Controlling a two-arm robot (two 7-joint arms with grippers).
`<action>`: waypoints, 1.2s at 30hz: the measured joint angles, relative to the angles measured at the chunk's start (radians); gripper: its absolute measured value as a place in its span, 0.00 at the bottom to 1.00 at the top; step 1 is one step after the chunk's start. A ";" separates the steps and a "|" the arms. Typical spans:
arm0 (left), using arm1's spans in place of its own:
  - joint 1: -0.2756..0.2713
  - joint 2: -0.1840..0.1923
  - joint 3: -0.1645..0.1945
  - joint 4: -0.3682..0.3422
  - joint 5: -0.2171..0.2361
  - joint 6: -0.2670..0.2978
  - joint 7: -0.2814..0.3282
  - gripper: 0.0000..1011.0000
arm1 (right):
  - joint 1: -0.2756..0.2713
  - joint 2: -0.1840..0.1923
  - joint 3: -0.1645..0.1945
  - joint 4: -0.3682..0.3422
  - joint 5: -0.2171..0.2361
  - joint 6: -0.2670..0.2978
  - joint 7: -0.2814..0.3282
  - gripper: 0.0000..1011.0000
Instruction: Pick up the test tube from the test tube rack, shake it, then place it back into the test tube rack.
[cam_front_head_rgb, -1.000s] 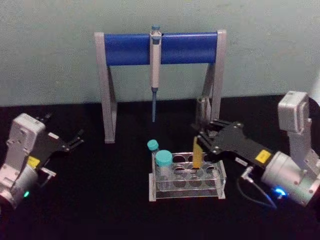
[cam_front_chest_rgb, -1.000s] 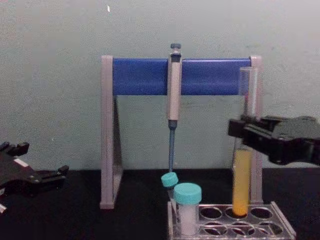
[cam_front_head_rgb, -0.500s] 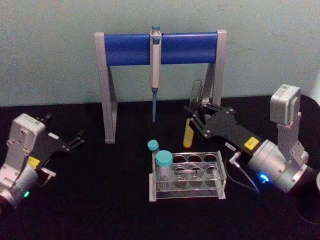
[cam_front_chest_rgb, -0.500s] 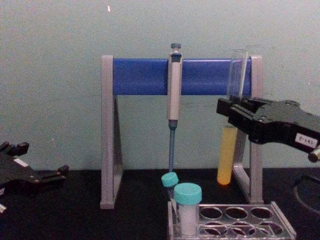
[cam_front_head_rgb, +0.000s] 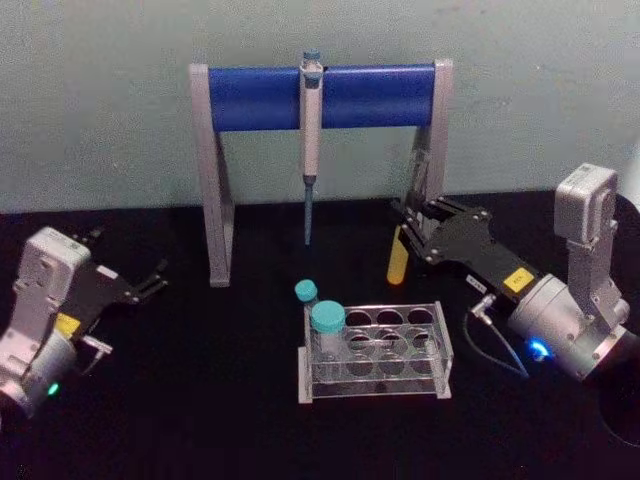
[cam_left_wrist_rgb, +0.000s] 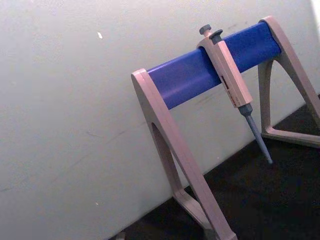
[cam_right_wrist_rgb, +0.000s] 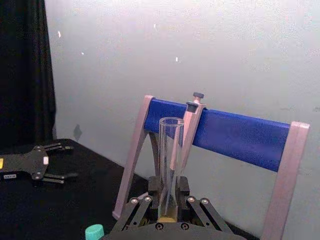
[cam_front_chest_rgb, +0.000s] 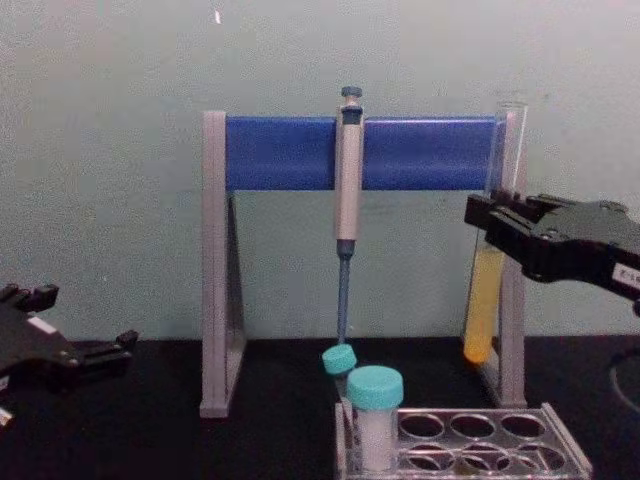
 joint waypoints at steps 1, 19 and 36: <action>0.000 0.000 0.000 0.000 0.000 0.000 0.000 1.00 | -0.001 0.000 0.001 -0.001 -0.001 0.001 0.000 0.23; 0.000 0.000 0.000 0.000 0.000 0.000 0.000 1.00 | -0.059 0.025 0.043 -0.075 -0.012 0.039 -0.031 0.23; 0.000 0.000 0.000 0.000 0.000 0.000 0.000 1.00 | -0.143 0.075 0.015 -0.176 0.019 0.092 0.024 0.23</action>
